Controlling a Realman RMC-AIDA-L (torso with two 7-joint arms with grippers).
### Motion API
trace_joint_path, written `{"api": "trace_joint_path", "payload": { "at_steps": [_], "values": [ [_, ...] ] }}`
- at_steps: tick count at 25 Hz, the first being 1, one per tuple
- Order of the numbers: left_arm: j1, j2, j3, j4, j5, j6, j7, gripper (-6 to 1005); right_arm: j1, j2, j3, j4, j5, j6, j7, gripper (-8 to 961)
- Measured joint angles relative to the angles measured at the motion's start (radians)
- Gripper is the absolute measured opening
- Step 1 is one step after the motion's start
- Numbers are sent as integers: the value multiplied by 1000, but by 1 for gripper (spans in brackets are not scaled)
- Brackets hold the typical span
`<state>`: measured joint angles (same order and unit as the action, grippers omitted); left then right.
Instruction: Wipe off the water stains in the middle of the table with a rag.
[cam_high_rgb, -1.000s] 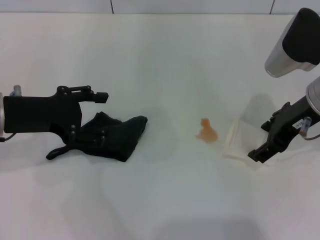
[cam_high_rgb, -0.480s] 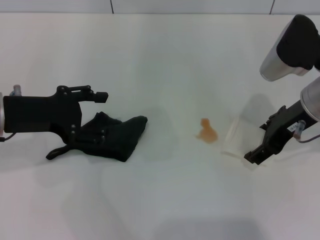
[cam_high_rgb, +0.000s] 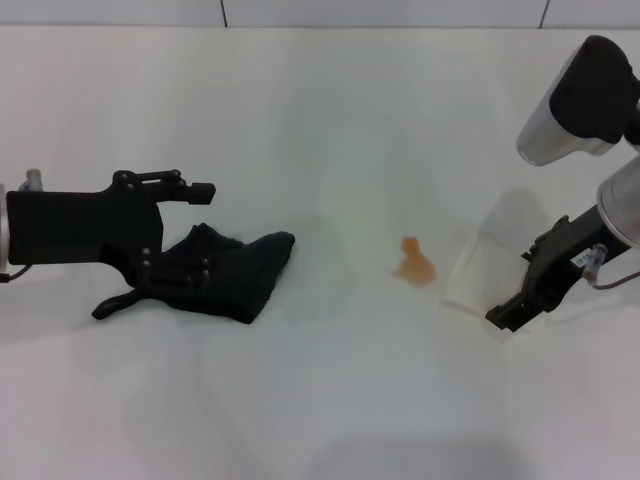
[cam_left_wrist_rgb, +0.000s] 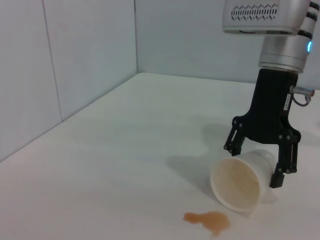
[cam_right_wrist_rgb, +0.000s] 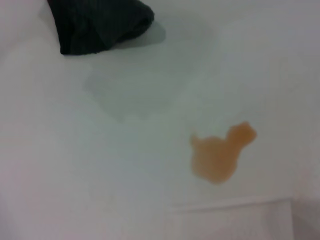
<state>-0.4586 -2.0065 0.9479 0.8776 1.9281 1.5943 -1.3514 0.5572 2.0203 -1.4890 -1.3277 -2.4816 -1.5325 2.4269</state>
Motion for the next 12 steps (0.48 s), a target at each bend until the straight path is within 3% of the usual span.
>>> {"api": "trace_joint_path", "payload": {
  "at_steps": [5, 12],
  "values": [
    [0, 0, 0, 0, 0, -1, 0, 861, 2, -1, -1, 7, 1, 2, 0, 852],
    [0, -1, 0, 0, 0, -1, 0, 861, 0, -2, 2, -24, 6, -2, -1, 716]
  ]
}}
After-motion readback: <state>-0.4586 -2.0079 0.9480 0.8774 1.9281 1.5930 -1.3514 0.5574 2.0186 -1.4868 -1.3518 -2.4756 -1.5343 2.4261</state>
